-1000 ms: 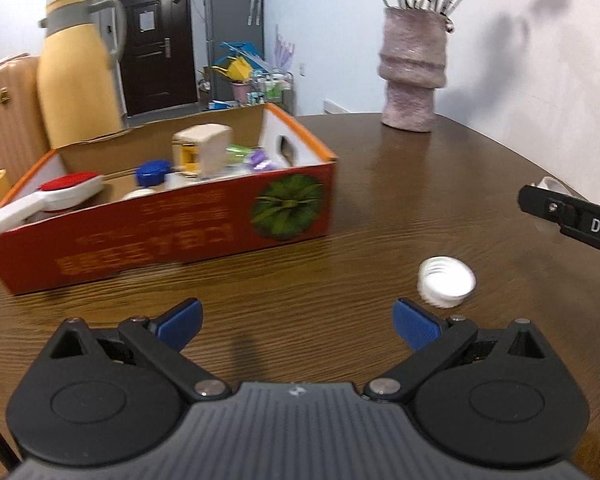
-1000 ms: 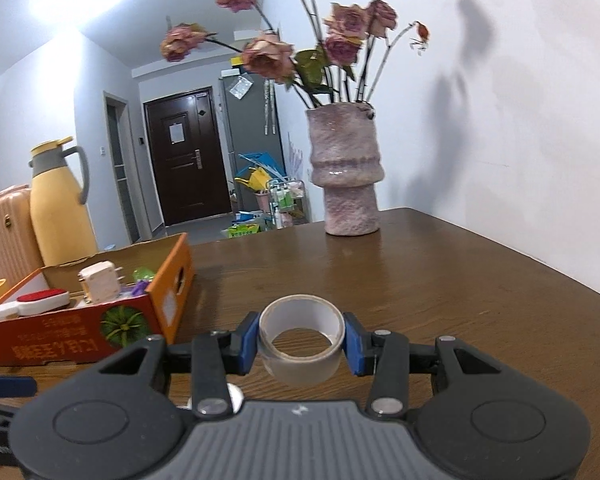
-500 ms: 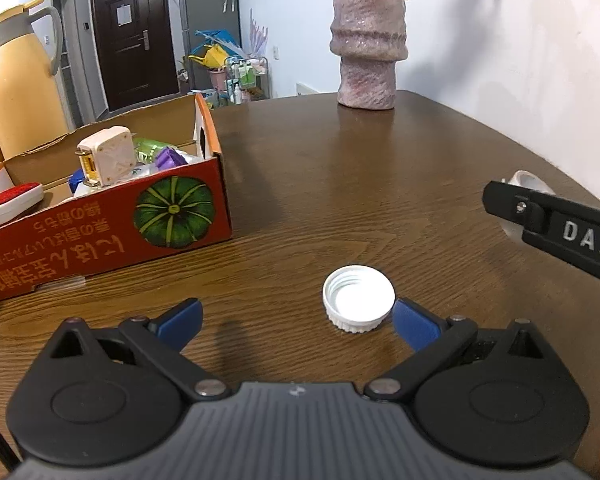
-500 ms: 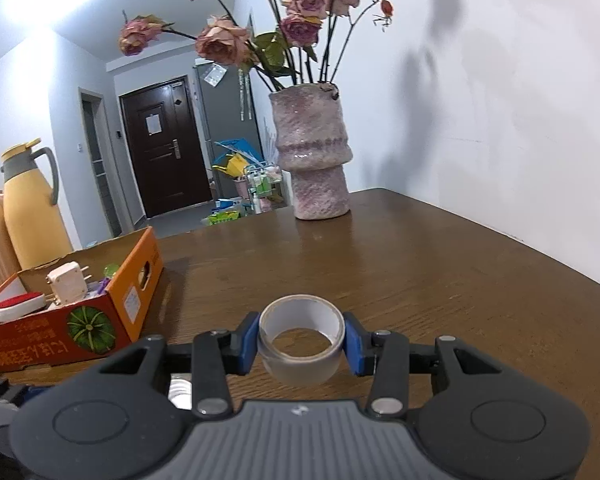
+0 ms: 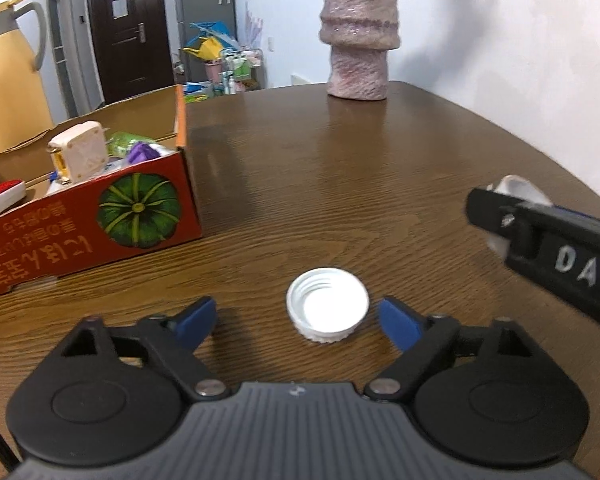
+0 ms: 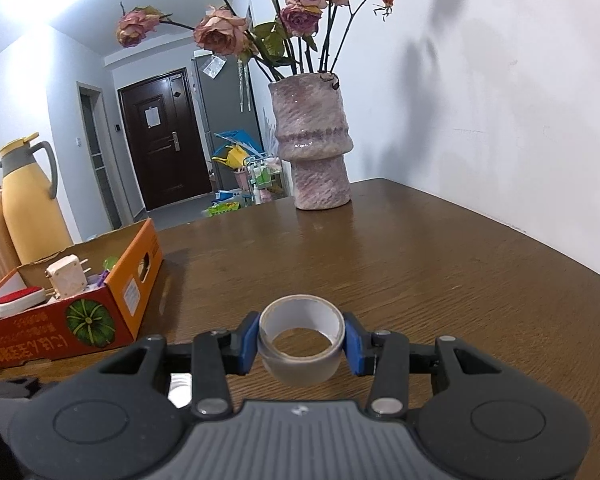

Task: Organize rigid objects
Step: 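Grasp the white ridged cap with the left tool while the right tool holds the tape ring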

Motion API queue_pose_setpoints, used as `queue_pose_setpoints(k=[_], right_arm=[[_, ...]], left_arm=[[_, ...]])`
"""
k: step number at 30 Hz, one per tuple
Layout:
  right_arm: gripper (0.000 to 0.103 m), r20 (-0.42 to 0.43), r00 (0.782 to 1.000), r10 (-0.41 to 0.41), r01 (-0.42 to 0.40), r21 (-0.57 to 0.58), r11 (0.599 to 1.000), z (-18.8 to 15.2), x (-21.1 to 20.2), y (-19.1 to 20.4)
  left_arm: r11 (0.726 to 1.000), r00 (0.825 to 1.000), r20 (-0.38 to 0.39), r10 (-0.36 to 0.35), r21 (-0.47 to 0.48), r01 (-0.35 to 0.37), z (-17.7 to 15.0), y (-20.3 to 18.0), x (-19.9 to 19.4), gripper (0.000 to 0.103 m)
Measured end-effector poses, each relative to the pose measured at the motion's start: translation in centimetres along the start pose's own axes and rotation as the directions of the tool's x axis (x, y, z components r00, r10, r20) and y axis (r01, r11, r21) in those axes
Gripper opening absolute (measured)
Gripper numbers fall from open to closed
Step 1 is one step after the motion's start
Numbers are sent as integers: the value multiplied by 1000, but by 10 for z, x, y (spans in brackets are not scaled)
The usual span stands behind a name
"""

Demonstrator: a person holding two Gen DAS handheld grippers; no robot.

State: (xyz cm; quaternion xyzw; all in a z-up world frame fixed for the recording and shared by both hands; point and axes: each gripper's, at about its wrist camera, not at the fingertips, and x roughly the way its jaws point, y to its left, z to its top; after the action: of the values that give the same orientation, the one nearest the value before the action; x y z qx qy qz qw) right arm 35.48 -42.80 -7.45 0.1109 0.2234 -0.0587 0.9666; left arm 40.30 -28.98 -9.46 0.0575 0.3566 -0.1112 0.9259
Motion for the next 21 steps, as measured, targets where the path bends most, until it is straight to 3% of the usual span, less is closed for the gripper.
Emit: queue_pose_setpoints(k=[2,4,6,13,21], right_arm=[[42,-4,1000,2,-2,-2,1000,0,1,1],[42,-7,1000,3,-3,-6,1000,-1,1,2],[42,-10,1000,4,-4,-10,1000,-1,1,3],[42,0,999,32,-32,5,999,-1,0,0],[42,37,995,90,-90,2,996,-2,-4,1]], left_arm=[[1000,1000,6,-26,8,26,0,-2,-1,72],[999,999,13,-50,18,50,0,-3,-3,53],[997,998,20,-67,28,66,-1,-4,-5,41],[997,997,17,-80,-3,80,-4,10,-11,41],[999,996,86,-21,-35,24,-14,48,-41,41]])
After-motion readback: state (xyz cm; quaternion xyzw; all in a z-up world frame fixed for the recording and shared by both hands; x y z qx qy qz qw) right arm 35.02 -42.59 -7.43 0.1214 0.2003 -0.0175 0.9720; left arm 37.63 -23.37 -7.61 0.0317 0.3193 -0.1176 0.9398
